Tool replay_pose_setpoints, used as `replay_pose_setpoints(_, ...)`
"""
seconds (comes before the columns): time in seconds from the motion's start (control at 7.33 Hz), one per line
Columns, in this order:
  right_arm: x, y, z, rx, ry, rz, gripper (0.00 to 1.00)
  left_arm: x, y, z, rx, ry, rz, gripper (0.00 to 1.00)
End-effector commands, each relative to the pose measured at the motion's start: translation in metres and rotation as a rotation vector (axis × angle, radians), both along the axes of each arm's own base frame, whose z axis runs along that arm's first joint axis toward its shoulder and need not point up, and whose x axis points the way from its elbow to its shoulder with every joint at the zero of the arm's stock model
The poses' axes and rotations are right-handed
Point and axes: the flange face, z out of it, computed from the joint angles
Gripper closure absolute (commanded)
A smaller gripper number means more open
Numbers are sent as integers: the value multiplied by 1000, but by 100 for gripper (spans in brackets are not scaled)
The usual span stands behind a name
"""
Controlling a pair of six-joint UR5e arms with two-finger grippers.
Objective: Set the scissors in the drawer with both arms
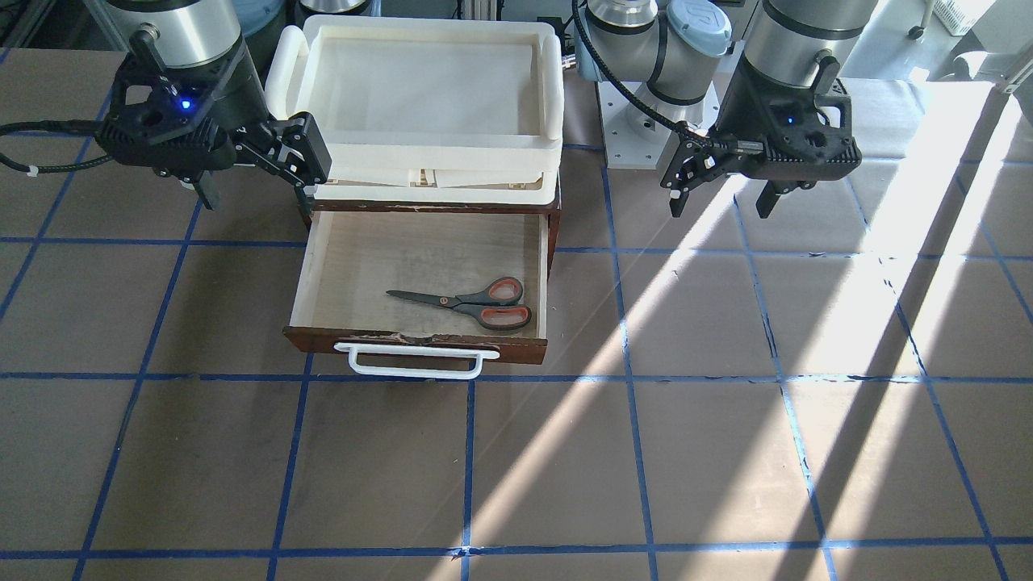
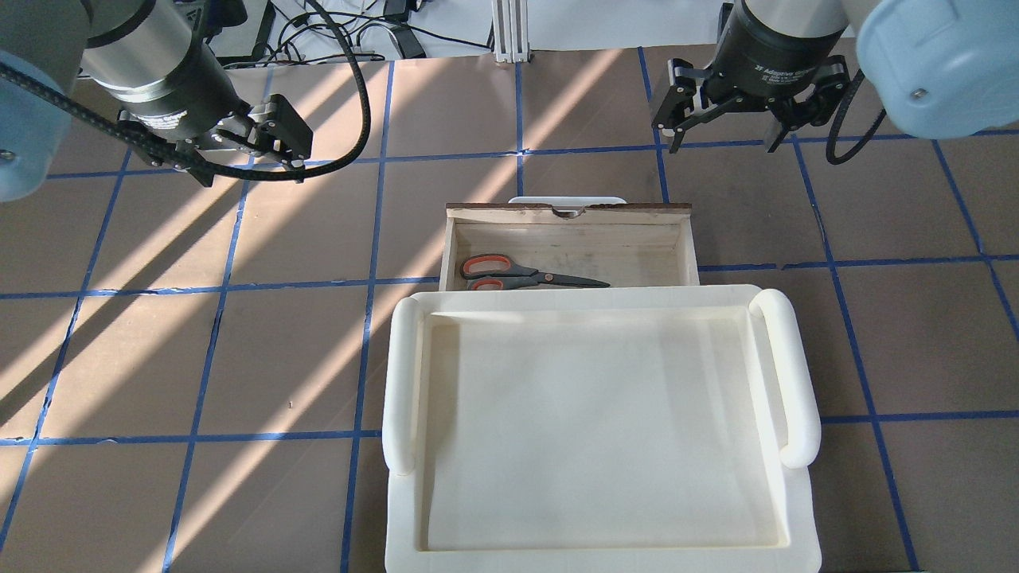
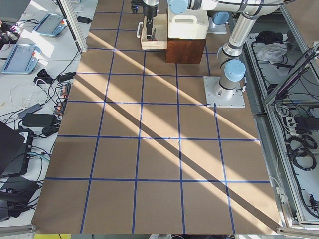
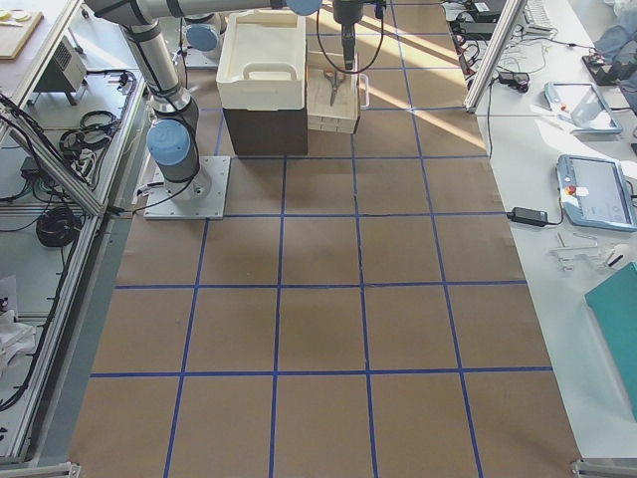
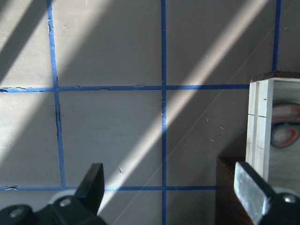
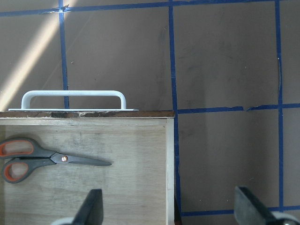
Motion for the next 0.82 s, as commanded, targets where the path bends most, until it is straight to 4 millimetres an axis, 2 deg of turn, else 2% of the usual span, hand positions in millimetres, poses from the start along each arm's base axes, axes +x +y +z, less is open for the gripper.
replay_pose_setpoints(0.0,0,0,0,0,0,0,0,13,2,-5,8,-16,30,0)
replay_pose_setpoints(0.68,0,0,0,0,0,0,0,13,3,-6,4,-12,19,0)
